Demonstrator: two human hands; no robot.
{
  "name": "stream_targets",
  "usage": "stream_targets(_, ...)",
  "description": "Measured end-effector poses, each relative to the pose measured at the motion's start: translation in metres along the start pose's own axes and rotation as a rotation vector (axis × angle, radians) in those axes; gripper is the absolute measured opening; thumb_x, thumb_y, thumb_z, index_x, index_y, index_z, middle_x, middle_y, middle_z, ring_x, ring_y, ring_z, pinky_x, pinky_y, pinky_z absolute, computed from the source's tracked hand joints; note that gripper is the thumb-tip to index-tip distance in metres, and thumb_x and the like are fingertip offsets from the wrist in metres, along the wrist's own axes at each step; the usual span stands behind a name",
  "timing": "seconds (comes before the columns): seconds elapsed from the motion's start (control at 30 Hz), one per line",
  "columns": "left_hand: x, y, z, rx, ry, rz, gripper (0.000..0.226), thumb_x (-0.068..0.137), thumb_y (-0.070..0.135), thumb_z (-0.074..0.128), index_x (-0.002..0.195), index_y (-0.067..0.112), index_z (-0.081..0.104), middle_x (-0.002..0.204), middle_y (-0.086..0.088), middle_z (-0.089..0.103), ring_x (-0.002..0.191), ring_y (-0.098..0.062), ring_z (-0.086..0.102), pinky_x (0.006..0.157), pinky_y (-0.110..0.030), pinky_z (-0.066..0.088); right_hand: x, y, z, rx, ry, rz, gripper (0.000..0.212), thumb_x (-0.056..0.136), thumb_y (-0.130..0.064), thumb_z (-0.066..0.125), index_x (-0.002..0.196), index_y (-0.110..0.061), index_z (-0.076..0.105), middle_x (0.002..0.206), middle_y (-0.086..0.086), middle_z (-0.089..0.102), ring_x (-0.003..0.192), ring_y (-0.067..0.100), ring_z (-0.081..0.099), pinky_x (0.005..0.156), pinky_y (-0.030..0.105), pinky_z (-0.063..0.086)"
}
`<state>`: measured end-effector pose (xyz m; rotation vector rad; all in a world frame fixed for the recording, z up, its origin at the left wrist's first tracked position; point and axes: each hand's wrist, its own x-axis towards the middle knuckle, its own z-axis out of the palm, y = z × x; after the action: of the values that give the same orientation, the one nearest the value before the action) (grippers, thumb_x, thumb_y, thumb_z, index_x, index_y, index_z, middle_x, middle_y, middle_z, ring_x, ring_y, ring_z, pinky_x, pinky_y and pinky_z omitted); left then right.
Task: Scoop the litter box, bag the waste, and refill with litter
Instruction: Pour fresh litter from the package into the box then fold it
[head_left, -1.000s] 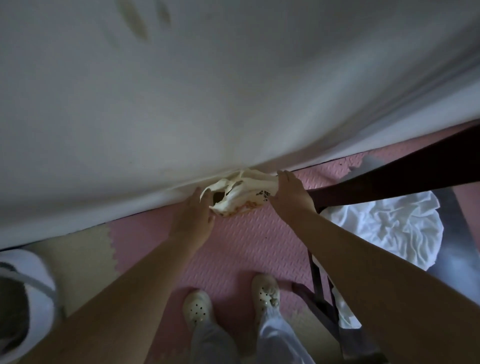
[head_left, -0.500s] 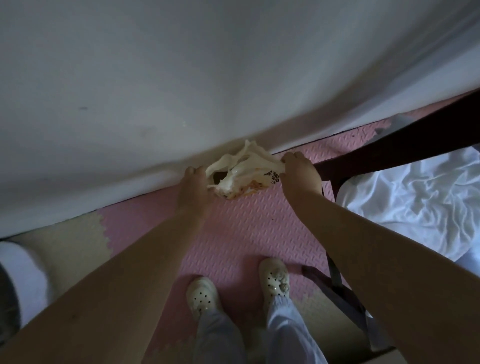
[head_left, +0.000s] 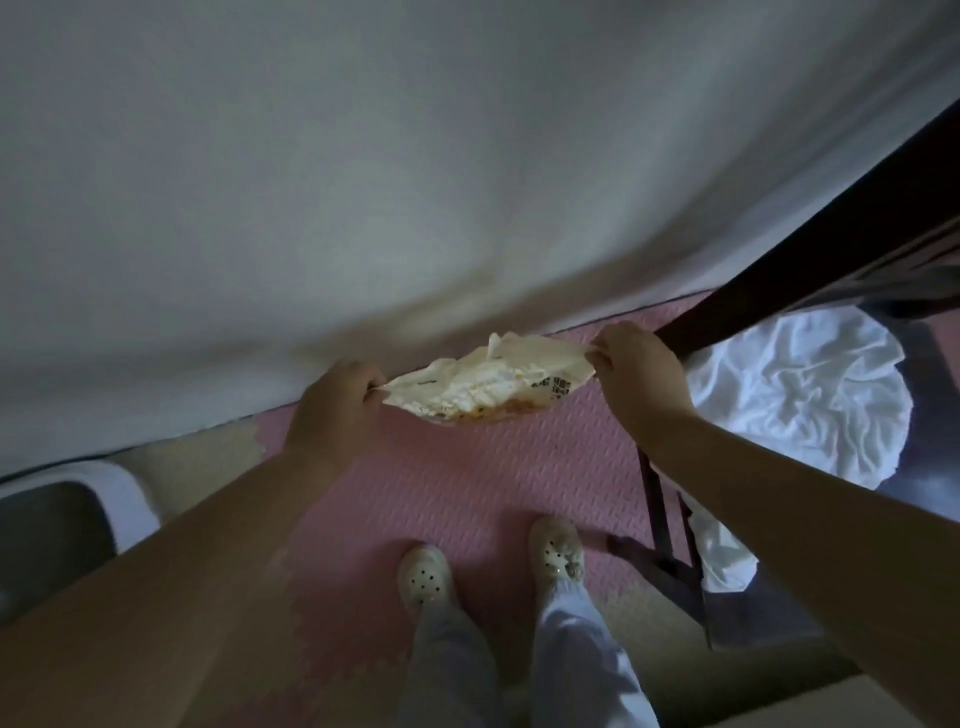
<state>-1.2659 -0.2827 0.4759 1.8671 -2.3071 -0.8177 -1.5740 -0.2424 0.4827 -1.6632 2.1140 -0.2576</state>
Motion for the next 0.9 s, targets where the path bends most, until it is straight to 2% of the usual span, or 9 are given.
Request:
stream_targets(0.17,-0.082,0.038,-0.145,0.044,0.201,0.072,0.012,0.087,0.014,0.064,0.078,0.019,0.058,0.073,0.008,0.046,0.062,-0.012,0.043,0.054,-0.030,0.031,-0.051,-0.065,-0.126,0.115,0.113,-0.179,0.014,0.091,-0.018,0.061,0.086,-0.006,0.063,0.083,0.005,0.062,0.076,0.025,0.057,0.066,0.036,0.045)
stream_targets(0.3,-0.160,0.093,-0.277,0.071,0.464,0.066,0.009,0.088,0.015,0.064,0.079,0.016,0.062,0.073,0.008,0.049,0.064,-0.012,0.046,0.054,-0.028,0.037,-0.094,-0.137,-0.248,0.242,0.203,-0.349,0.012,0.092,-0.024,0.059,0.088,-0.015,0.064,0.079,-0.014,0.056,0.070,0.004,0.054,0.062,0.019,0.040)
stream_targets(0.37,-0.197,0.123,-0.342,0.041,0.627,0.054,0.010,0.088,0.014,0.064,0.079,0.016,0.062,0.073,0.009,0.050,0.065,-0.007,0.046,0.059,-0.021,0.038,-0.113,-0.175,-0.309,0.287,0.249,-0.455,0.013,0.092,-0.028,0.058,0.086,-0.018,0.062,0.080,-0.013,0.060,0.074,0.005,0.058,0.066,0.022,0.047)
stream_targets(0.43,-0.237,0.153,-0.398,-0.008,0.778,0.027,0.013,0.088,0.012,0.063,0.081,0.024,0.061,0.077,0.011,0.052,0.069,-0.004,0.048,0.064,-0.010,0.037,-0.133,-0.213,-0.369,0.337,0.295,-0.556,0.011,0.093,-0.026,0.058,0.084,-0.019,0.061,0.081,-0.011,0.063,0.077,0.007,0.061,0.068,0.028,0.050)
stream_targets(0.53,-0.288,0.187,-0.471,-0.095,0.998,0.003,0.027,0.089,0.017,0.061,0.078,0.039,0.052,0.083,0.012,0.056,0.078,0.007,0.052,0.065,-0.001,0.034,-0.160,-0.268,-0.453,0.431,0.322,-0.663,0.014,0.093,-0.024,0.056,0.079,-0.021,0.058,0.074,-0.014,0.062,0.073,-0.002,0.059,0.060,0.011,0.042)
stream_targets(0.63,-0.333,0.211,-0.533,-0.153,1.189,0.003,0.025,0.090,0.018,0.062,0.078,0.038,0.055,0.087,0.014,0.059,0.077,-0.001,0.056,0.067,-0.003,0.036,-0.184,-0.322,-0.523,0.493,0.346,-0.766,0.017,0.093,-0.025,0.055,0.077,-0.023,0.058,0.072,-0.015,0.061,0.072,-0.010,0.055,0.058,0.005,0.039)
stream_targets(0.73,-0.377,0.225,-0.581,-0.169,1.315,0.001,0.010,0.091,0.020,0.061,0.085,0.028,0.063,0.086,0.008,0.060,0.079,-0.010,0.058,0.070,-0.017,0.042,-0.207,-0.373,-0.574,0.563,0.368,-0.856,0.017,0.093,-0.028,0.056,0.077,-0.024,0.058,0.075,-0.010,0.064,0.072,-0.002,0.059,0.059,0.013,0.041)
stream_targets(0.83,-0.414,0.227,-0.615,-0.185,1.416,0.002,0.006,0.091,0.019,0.061,0.087,0.021,0.065,0.088,0.004,0.062,0.078,-0.011,0.058,0.069,-0.019,0.042,-0.226,-0.417,-0.600,0.670,0.371,-0.908,0.022,0.093,-0.031,0.057,0.081,-0.013,0.062,0.081,0.005,0.067,0.079,0.022,0.063,0.067,0.033,0.049)
stream_targets(0.9,-0.439,0.224,-0.631,-0.203,1.458,-0.009,0.005,0.091,0.019,0.061,0.088,0.020,0.066,0.089,0.004,0.063,0.077,-0.009,0.058,0.069,-0.019,0.043,-0.240,-0.444,-0.607,0.725,0.385,-0.951,0.029,0.093,-0.031,0.057,0.082,-0.004,0.061,0.083,0.013,0.066,0.080,0.030,0.062,0.067,0.037,0.050)
